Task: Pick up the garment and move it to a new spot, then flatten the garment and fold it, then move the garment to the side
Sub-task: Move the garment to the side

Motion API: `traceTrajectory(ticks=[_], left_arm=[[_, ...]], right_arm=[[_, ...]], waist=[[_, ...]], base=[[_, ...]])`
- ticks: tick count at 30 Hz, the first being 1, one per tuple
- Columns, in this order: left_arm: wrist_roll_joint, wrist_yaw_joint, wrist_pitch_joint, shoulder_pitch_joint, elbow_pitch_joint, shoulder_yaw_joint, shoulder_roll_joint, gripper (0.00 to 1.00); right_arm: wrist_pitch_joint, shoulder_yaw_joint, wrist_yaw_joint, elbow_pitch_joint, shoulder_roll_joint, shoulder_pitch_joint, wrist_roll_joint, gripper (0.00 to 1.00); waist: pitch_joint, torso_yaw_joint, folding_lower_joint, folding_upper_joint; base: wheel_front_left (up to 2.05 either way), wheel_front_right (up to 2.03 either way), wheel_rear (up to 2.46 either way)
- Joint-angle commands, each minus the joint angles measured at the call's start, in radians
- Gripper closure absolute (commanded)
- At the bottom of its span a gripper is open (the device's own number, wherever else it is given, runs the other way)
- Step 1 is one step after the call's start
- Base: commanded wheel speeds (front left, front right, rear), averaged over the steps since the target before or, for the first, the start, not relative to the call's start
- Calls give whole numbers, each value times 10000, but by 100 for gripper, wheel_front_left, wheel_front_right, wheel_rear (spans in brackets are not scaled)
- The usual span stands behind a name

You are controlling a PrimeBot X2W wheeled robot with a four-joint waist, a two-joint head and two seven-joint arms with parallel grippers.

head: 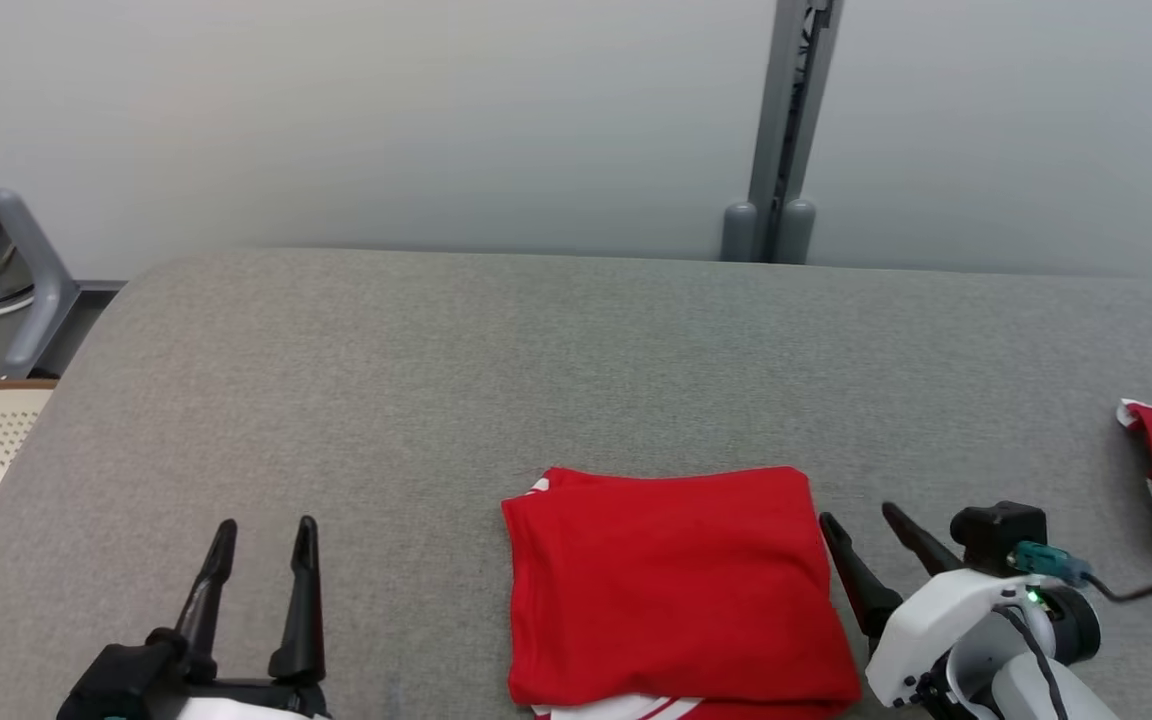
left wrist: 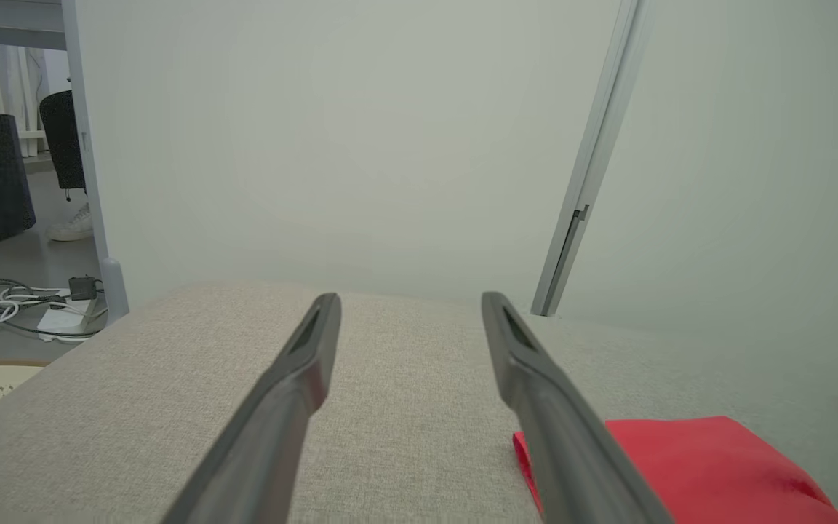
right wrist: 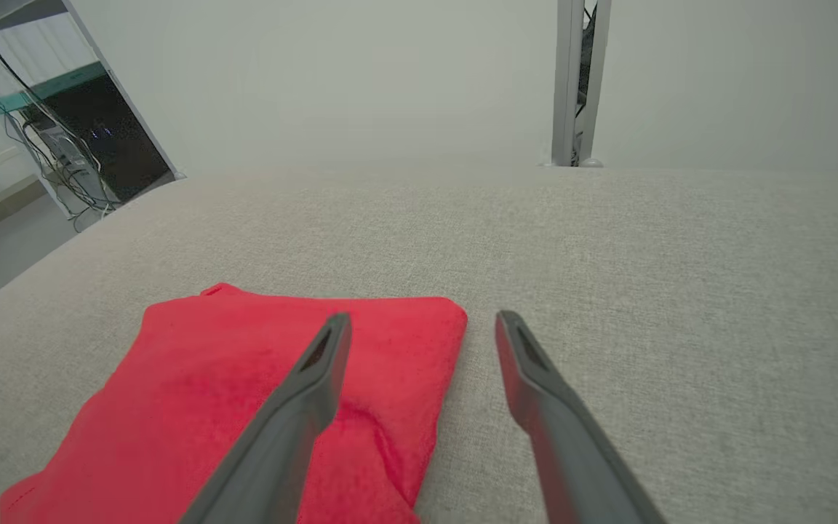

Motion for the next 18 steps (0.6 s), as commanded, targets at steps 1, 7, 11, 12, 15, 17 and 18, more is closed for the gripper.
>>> traceTrajectory(ticks=[1,7,11,12,15,17,18], left_arm=[[27,-21,-11,-180,41,-108,32,0],[-78,-9,-11,-276,175,-433,37,0],[-86,-27,-11,-374,217,-496,34,0],[-94,-35,-11,-392,231,-515,34,0],[-131,-45,-10,-431,266,-586,35,0],[-177,-47,-10,-443,272,-631,34,0],[-186,-47,-10,-447,281,-643,35,0]], right_arm=[[231,166,2,462,-89,-207,237,0],[1589,578,2,2451,56,-1190,1261,0],[3078,390,2,3593,98,-1629,2009,0],[3459,391,0,3853,98,-1715,2092,0],[3948,401,0,4124,183,-1841,2391,0],[3909,474,2,3990,230,-1921,2609,0],[3932,539,2,3915,248,-1916,2719,0]], waist=[[61,219,0,-1],[172,824,0,-1],[284,1153,0,-1],[295,1224,0,-1],[319,1384,0,-1],[327,1442,0,-1],[323,1463,0,-1]], base=[[0,0,0],[0,0,0],[0,0,0],[0,0,0],[0,0,0],[0,0,0],[0,0,0]])
